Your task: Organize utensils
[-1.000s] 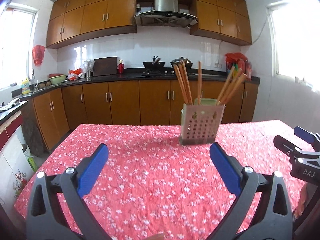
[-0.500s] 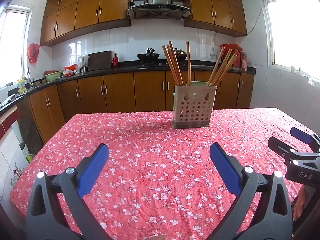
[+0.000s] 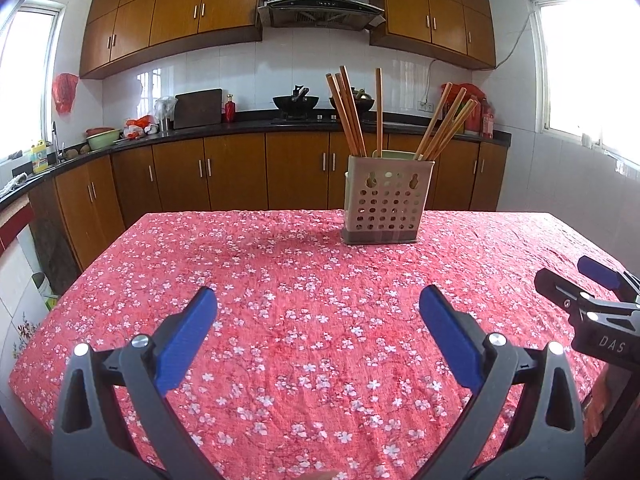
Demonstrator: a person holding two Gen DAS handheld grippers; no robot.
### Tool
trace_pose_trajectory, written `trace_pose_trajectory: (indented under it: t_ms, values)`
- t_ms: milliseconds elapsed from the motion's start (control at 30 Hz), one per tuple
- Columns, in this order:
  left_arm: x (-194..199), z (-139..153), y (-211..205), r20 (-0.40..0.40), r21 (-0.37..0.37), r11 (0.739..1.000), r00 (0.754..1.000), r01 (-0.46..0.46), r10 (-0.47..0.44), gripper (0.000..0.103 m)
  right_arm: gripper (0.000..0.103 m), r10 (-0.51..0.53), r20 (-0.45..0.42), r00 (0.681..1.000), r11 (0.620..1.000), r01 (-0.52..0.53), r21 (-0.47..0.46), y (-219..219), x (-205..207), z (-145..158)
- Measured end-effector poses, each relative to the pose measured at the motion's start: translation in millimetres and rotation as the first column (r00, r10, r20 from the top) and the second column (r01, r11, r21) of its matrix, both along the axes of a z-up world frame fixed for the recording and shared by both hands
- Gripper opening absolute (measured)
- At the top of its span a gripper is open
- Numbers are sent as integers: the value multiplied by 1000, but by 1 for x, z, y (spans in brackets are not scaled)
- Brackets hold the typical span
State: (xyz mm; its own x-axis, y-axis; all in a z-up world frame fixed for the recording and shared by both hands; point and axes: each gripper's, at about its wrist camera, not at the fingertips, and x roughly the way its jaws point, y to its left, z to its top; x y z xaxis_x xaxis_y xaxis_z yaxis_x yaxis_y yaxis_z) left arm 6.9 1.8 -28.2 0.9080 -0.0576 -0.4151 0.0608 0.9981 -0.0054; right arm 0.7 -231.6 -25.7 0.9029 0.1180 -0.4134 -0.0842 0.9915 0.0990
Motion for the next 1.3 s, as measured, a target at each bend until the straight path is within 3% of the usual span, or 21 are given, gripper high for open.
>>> trace_pose_trajectory:
  t_ms: [1300]
  values:
    - [3, 1, -4, -7, -5, 1000, 1000, 1, -1, 99, 101, -3, -2, 1000, 1000, 3, 4, 0, 1, 0]
